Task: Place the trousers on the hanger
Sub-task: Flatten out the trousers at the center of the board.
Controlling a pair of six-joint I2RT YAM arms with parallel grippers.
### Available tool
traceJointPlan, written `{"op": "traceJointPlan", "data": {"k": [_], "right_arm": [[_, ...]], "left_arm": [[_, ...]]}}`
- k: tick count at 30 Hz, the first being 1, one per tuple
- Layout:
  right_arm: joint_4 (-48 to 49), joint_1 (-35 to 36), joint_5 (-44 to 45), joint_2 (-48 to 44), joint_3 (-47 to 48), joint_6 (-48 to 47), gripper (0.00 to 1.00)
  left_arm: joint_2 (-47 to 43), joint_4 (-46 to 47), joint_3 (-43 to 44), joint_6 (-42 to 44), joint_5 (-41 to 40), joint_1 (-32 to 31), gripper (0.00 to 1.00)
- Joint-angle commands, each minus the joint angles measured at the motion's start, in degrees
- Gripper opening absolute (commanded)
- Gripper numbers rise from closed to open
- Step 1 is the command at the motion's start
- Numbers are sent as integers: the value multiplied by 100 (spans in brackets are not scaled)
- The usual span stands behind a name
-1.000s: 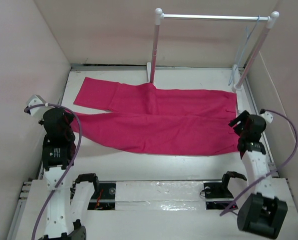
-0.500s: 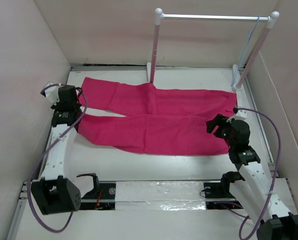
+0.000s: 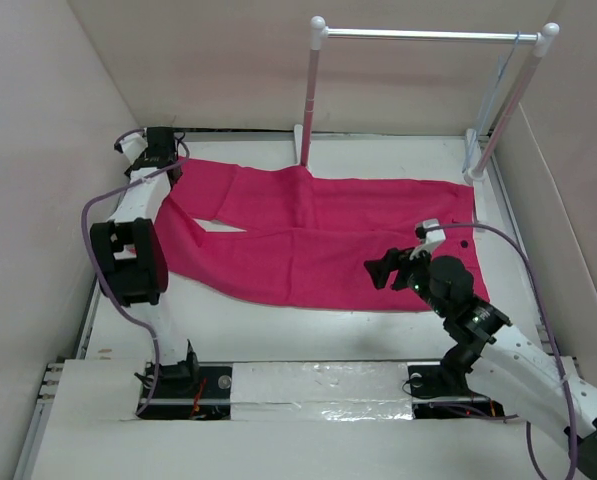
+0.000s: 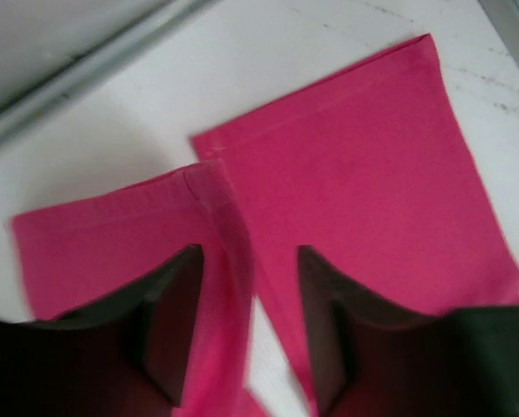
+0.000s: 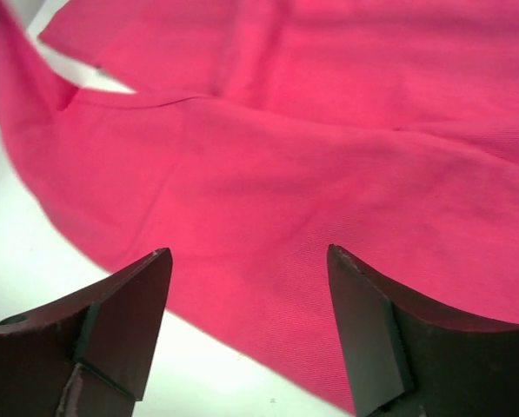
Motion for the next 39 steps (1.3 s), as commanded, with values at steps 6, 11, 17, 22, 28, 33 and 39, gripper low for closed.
{"op": "traceJointPlan", "data": {"k": [6,11,17,22,28,33,39], "right_arm": [[239,1087,1191,9,197,-199,80],[599,1422,1350,307,187,-330,80],[758,1422,1191,650,187,-471,6],[372,1422,946,396,188,-498,6],[-85,1474,638,-333,-32,-550,29],[-323,1474,330,-702,-164,-471,32],[-534,1474,304,-870,-243,-392,32]], "left_arm": [[5,-22,239,-27,271,-146,67],[-1717,866,-1632,-606,868,266,65],[-2967,1035,-3243,-1020,746,468,11],[-3012,848,-3901,-1108,806,1100,0],[-2380,1173,-4253,-1047,1967,2138,19],[-2203,1219,-4219,-1073,1748,2201,30],[-1773,1210,-4008,-1029,1643,2201,35]]}}
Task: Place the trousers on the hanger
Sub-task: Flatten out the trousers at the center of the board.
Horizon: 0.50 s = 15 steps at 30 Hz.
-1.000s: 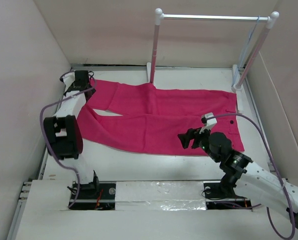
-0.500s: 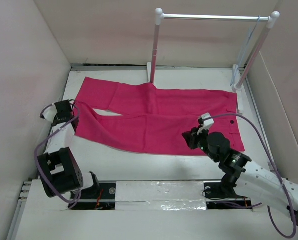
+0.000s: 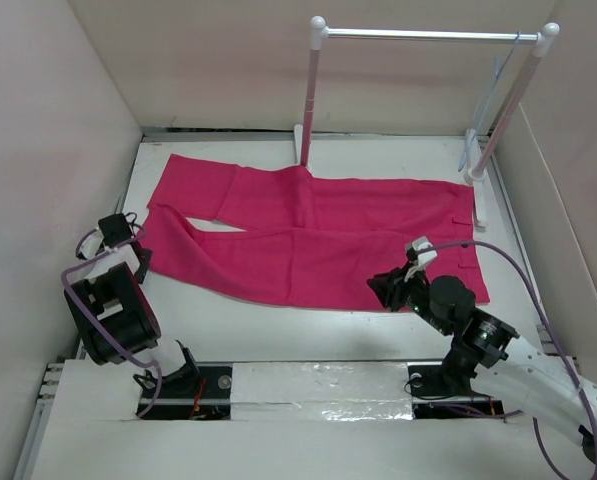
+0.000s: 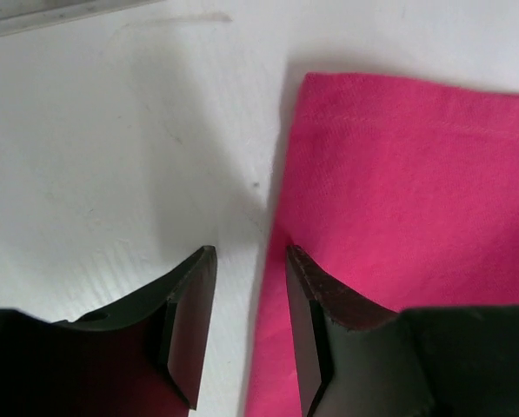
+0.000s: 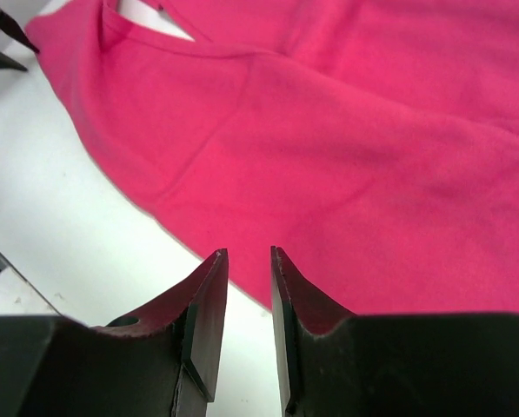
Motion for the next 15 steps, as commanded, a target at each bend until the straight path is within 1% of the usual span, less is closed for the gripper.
{"op": "traceJointPlan", "data": {"k": [1,12,15], "right_arm": [[-97,43,-107,-92,-11,69,32],[192,43,-186,277,-152,140,33],[307,43,-160,347,-196,157,33]], "left_arm": [[225,78,243,27,-23,11,35],[753,315,489,36,126,11,36],[806,359,489,18,179,11,25]]}}
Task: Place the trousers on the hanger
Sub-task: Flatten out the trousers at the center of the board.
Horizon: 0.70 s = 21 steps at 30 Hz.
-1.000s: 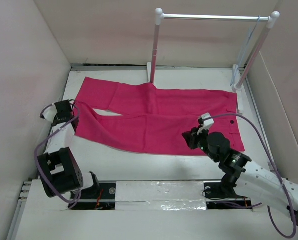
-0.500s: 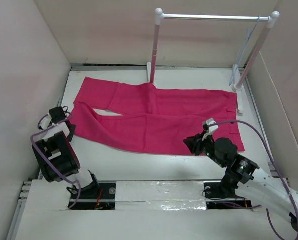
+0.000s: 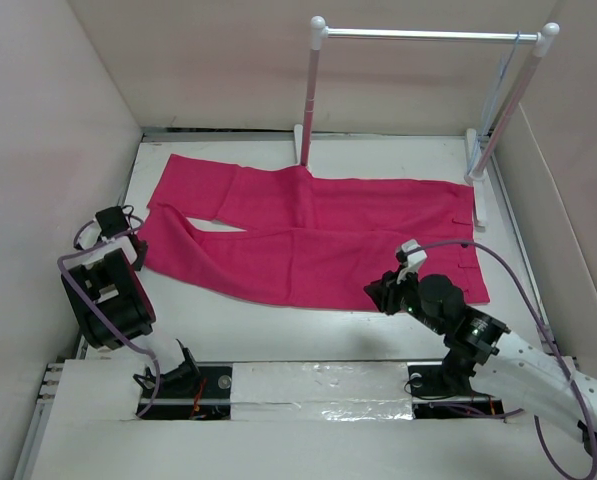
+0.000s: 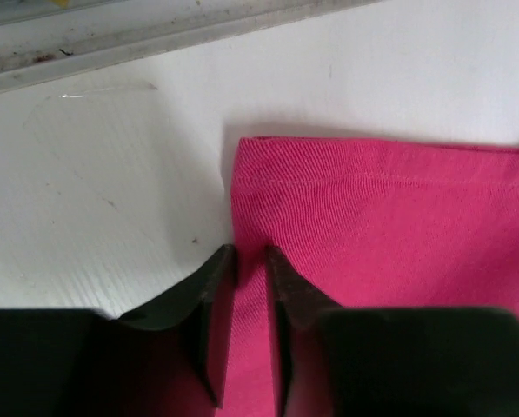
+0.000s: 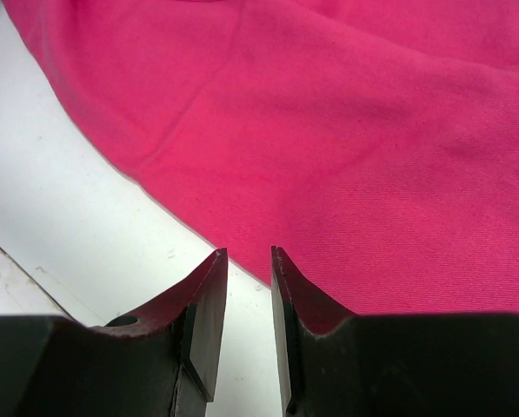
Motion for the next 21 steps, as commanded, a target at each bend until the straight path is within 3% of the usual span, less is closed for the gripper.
{"op": "traceJointPlan", "data": {"k": [1,4,6,10,17,21], "right_arm": [[414,43,15,70,-41,50,32],[414,43,85,88,-84,59,33],[458,43,120,105,-155,129,29],[432,43,436,237,-339,698,11],[590,43,666,842,-410,982,9],[433,-88,962,1361,-147,1095,9]], "left_arm": [[126,-61,13,-2,129,8,15],[-84,-174,118,16,68,8,0],[-260,-289,188,33,15,-96,0],[-1180,-439,329,182,-56,-430,0],[-3501,-421,31,464,437,-1115,0],[-4732,-526,-49,657,559,-1169,0]]}}
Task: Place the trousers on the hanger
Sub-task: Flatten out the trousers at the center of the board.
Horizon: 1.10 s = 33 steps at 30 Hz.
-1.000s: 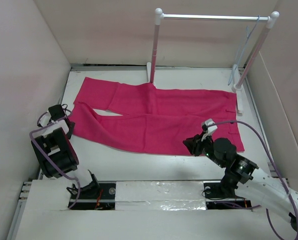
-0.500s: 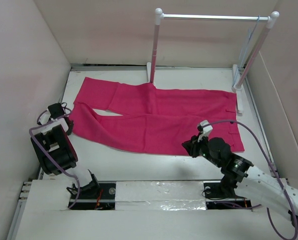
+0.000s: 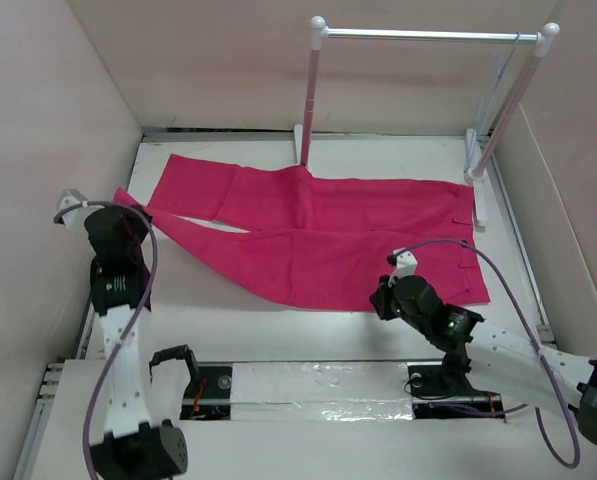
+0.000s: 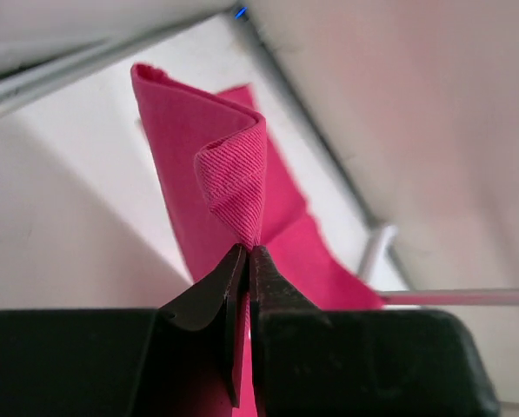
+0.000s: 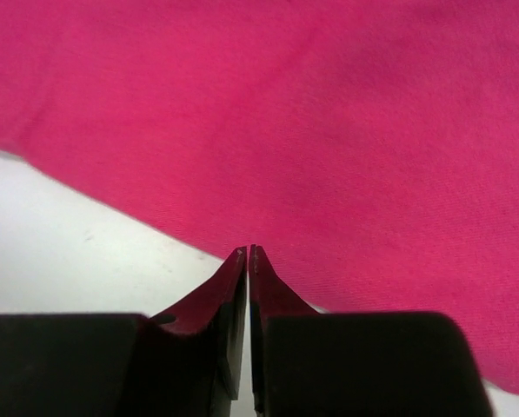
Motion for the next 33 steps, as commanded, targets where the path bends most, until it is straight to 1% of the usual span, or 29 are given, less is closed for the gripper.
{"op": "traceJointPlan", "data": {"k": [1,2,3,4,5,6,7,8,9,10,13,15,16,17,18,19,20,21,22,23,24,25,27,28,29,30,31,33], "right_arm": [[24,-135,535,254,373,278,13],[31,-222,632,289,400,270,18],[57,-502,607,307,409,227,24],[92,-678,546,333,427,104,35],[93,-872,485,342,479,42,42],[93,-1309,414,360,506,-71,47],[101,-1557,344,377,541,-133,56],[110,-1811,239,421,567,-212,58],[145,-2075,-49,439,629,-300,59],[224,-2565,-200,465,647,-432,60],[286,-3130,-903,632,805,-556,60],[242,-3071,-1324,711,919,-565,56],[207,-2966,-1335,712,963,-521,48],[94,-2678,-1222,703,998,-451,40],[-81,-2536,-612,590,1042,-329,24],[-457,-2422,-241,493,1077,12,0],[-592,-2368,85,353,1051,154,0],[-697,-2498,471,177,1008,269,0],[-803,-2647,571,-190,955,357,0],[-804,-2832,659,-368,824,384,0],[-787,-3347,677,-483,788,358,0],[-682,-3674,608,-545,779,158,0],[-611,-4420,267,-318,945,-98,0],[-611,-5260,73,-151,1050,-229,0],[-524,-5668,-199,216,1138,-361,0],[-470,-6012,-541,393,1270,-432,0],[-392,-6520,-631,569,1332,-485,1],[-268,-6910,-886,1068,1411,-459,4]], "left_arm": [[-907,-129,-64,292,203,13,0],[-1077,-181,-3,371,239,13,0],[-1217,-252,50,424,274,13,0],[-1471,-383,111,485,265,13,0],[-1604,-462,251,556,257,13,0],[-1814,-568,313,704,256,13,0],[-1921,-603,357,758,265,13,0],[-2026,-639,427,811,283,13,0],[-2106,-674,472,863,300,13,0],[-2254,-779,533,925,300,13,0],[-2518,-859,665,1022,274,-127,0],[-2616,-841,639,1040,361,-189,0],[-2616,-780,639,1048,440,-189,0],[-2573,-780,674,1083,537,-241,0],[-2538,-780,709,1118,712,-242,0],[-2476,-710,727,1154,879,-242,0],[-2441,-675,762,1215,994,-242,0],[-2406,-648,788,1233,1160,-242,0],[-2318,-622,815,1259,1231,-242,0],[-2283,-621,832,1277,1276,-242,0],[-2256,-604,824,1321,1389,-242,0],[-2239,-534,798,1356,1521,-242,0],[-2238,-516,657,1382,1793,-242,0],[-2282,-429,587,1382,1873,-242,0],[-2300,-402,447,1391,1935,-242,0],[-2317,-376,394,1400,2022,-242,0],[-2370,-358,341,1435,2040,-242,0],[-2458,-288,139,1444,2058,-242,0]]}}
